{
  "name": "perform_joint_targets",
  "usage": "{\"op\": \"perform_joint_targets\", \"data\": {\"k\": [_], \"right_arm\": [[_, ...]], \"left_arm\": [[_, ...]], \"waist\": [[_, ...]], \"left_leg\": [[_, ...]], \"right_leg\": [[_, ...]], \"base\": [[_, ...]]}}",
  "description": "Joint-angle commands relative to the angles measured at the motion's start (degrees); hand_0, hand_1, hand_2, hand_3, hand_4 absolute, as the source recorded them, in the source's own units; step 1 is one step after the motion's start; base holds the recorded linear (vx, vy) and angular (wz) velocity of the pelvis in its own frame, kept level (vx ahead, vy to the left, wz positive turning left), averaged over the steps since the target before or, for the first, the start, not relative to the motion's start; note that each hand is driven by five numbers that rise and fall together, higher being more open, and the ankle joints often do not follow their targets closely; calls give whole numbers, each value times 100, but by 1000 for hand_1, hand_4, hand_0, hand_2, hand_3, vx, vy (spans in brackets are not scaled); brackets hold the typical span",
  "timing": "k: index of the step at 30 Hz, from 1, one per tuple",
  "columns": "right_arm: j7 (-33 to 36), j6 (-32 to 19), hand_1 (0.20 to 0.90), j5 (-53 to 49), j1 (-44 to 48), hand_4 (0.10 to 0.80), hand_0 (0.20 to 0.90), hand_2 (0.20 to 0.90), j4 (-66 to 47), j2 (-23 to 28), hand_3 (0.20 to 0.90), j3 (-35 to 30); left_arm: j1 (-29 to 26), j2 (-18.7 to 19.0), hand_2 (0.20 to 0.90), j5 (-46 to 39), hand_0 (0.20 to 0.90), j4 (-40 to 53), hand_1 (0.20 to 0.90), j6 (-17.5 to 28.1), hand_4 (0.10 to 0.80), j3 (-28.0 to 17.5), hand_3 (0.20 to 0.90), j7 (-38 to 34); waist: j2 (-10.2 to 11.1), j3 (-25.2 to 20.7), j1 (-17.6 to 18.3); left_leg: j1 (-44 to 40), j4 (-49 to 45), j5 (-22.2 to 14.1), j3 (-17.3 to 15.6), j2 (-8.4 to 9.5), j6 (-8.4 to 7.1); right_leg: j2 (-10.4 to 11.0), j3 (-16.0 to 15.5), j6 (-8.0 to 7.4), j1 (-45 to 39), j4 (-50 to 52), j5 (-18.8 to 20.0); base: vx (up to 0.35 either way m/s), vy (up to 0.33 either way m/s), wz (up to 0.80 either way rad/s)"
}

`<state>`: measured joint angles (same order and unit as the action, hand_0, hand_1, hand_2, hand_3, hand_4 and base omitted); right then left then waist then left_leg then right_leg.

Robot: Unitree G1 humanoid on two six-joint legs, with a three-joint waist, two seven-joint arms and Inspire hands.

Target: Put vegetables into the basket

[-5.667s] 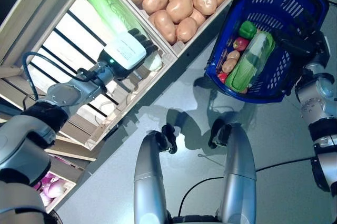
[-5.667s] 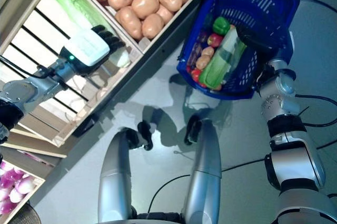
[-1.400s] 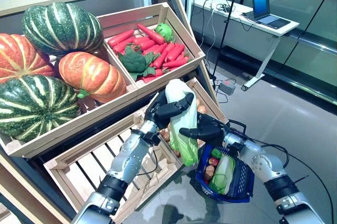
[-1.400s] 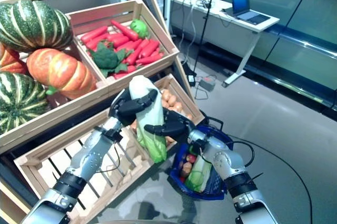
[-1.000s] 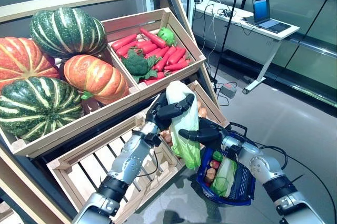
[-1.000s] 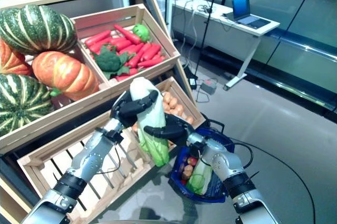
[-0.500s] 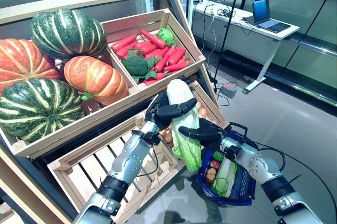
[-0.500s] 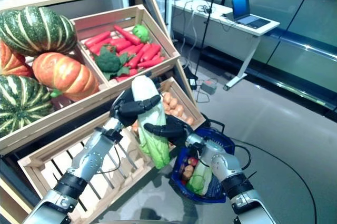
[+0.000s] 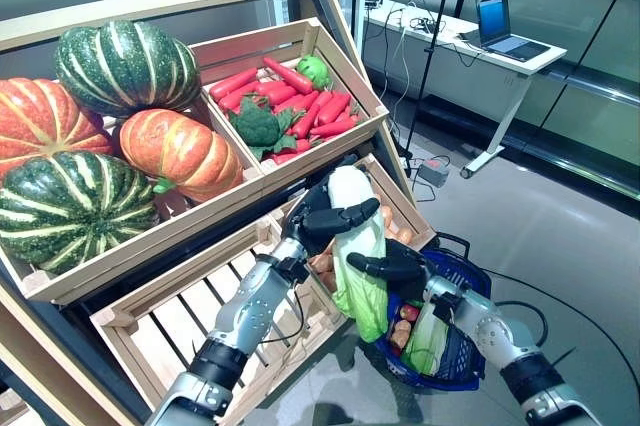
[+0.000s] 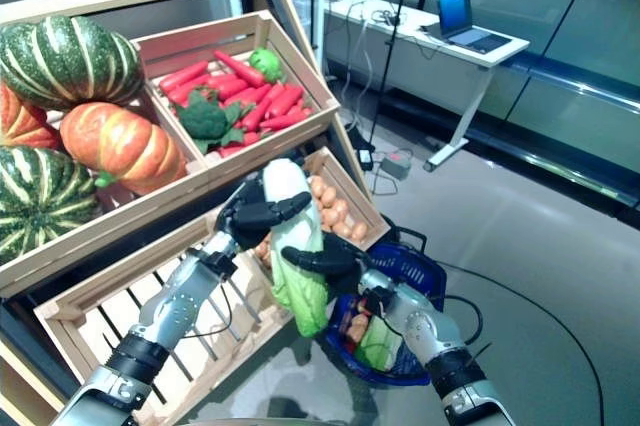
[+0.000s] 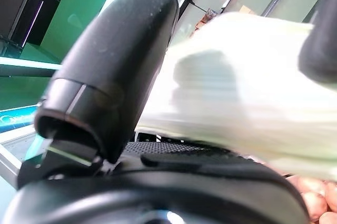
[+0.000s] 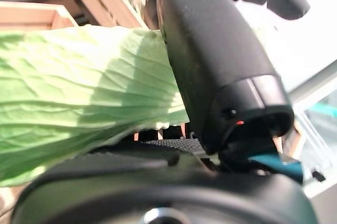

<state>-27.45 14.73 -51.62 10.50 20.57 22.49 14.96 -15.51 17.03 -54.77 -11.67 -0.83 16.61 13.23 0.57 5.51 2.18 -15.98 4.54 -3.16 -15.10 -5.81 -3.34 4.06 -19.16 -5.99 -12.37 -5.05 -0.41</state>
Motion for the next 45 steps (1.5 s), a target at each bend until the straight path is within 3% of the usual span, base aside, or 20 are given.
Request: {"op": "perform_joint_targets", "data": {"k": [1,14,22,27,32,35,37,45], "right_arm": [[199,-780,300,-119,395,400,300,300,182,105,300,-874],[991,-1259,300,-224,-45,400,300,300,975,538,300,-2070],[1554,-1481,300,22,36,400,300,300,1912,681,300,-2258],[2082,-1918,300,9,533,400,300,300,2556,763,300,-2139],[2530,-2347,300,-258,1813,400,300,300,3184,944,300,-1852],[2579,-2353,300,-336,2022,400,300,300,3341,1076,300,-1795],[2730,-2383,300,-352,2183,400,300,300,3541,1160,300,-1821],[2890,-2204,300,-522,2829,400,300,300,4262,1649,300,-1897]], "left_arm": [[-465,-112,900,-33,900,550,900,392,800,-530,900,398],[-6,3,900,33,900,181,900,293,800,-902,900,422],[495,113,900,397,900,65,900,446,800,-1032,900,288],[478,270,900,667,900,-142,900,622,800,-782,900,230],[-165,447,900,401,900,-594,900,1171,800,-486,900,178],[-185,439,900,265,900,-603,900,1265,800,-470,900,115],[-132,394,900,163,900,-561,900,1403,800,-418,900,90],[-266,406,900,78,900,-344,900,1886,800,-132,900,-81]], "waist": [[107,-180,96],[99,-82,127],[96,119,-70],[75,458,-257],[-52,1504,-369],[-121,1716,-373],[-191,1897,-388],[-361,2303,-470]], "left_leg": [[260,46,-265,-182,275,191],[256,46,-287,-285,233,174],[249,46,-228,-328,252,195],[716,-410,-311,-270,200,209],[2128,-2205,-718,-82,-5,168],[2584,-2887,-931,-68,-122,164],[3065,-3568,-1212,-53,-235,228],[4232,-5351,-1948,162,-255,487]], "right_leg": [[-29,102,215,-78,5,-308],[-61,182,217,-44,5,-302],[-68,157,273,-23,5,-293],[-12,68,336,363,488,-476],[268,-112,539,1585,2177,-994],[411,-162,641,1978,2808,-1212],[625,-243,734,2436,3597,-1488],[1291,-351,821,3567,5563,-2094]], "base": [[0,0,0],[32,-27,-4],[53,-39,0],[-97,-50,-1],[-344,-62,11],[-175,5,17],[-162,37,13],[-102,37,24]]}}
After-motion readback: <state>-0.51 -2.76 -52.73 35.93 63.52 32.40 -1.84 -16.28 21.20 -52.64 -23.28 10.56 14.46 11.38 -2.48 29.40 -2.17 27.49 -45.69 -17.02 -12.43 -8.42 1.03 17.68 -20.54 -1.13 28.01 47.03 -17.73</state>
